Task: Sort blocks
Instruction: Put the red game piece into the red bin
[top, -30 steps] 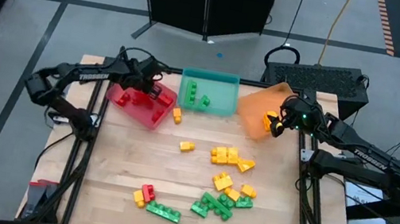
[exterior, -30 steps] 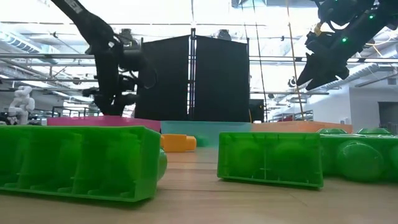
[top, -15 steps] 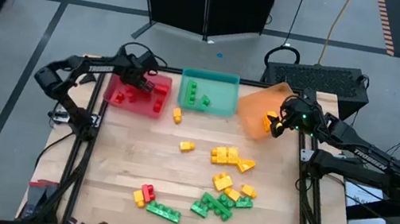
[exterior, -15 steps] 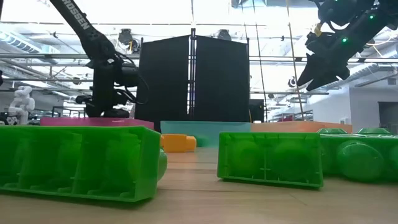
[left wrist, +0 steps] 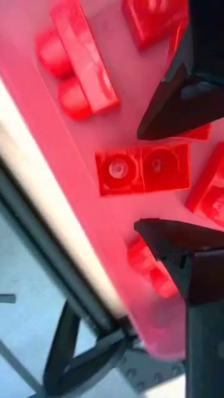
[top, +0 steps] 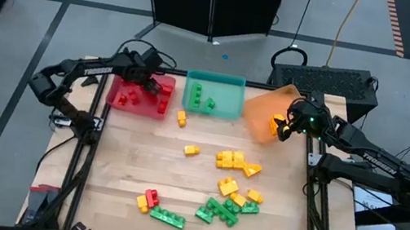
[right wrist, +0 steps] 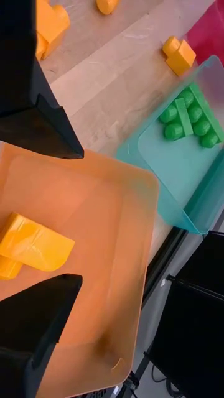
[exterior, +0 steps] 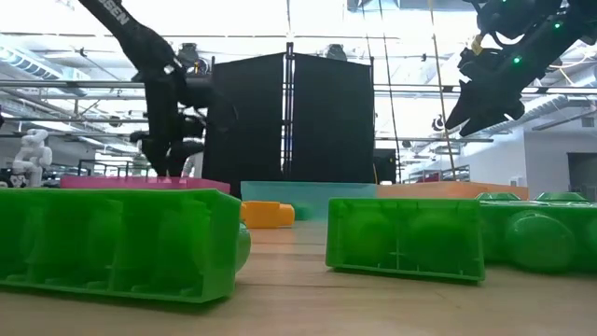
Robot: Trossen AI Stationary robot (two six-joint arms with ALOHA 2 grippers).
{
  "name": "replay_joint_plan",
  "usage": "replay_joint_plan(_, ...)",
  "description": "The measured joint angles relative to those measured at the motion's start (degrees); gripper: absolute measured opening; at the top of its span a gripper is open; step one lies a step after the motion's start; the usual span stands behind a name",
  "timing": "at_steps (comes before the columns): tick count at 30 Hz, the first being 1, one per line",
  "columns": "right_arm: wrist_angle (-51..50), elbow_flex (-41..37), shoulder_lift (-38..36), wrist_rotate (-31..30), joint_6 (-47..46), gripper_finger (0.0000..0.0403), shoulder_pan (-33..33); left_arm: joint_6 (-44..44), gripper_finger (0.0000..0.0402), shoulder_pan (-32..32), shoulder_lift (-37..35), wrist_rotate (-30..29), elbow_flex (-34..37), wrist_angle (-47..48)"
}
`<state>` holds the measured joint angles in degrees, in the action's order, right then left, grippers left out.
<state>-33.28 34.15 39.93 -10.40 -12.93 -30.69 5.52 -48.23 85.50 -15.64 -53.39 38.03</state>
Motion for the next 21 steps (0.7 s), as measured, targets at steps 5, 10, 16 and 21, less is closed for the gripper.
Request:
replay_joint_plan(5,0.00,0.00,-0.01,-0.01,0.07,0.0315,-0.01,0.37,0.0245,0.05,-3.10,1.54,-3.34,5.30)
replay_joint_plan(10,0.00,0.00,0.00,0.01,0.09,0.0315,0.00,9.43,0.0249,3.13,-7.88,11.98,-6.39,9.07)
replay_joint_plan(16,0.00,0.00,0.01,0.01,0.09,0.0315,-0.01,13.40,0.0249,19.17,-15.62,20.30,-6.48,5.64)
replay_joint_plan(21,0.00,0.00,0.00,0.01,0.32,0.0315,0.01,16.87,0.0249,37.95,-18.26,20.61,-6.48,5.20)
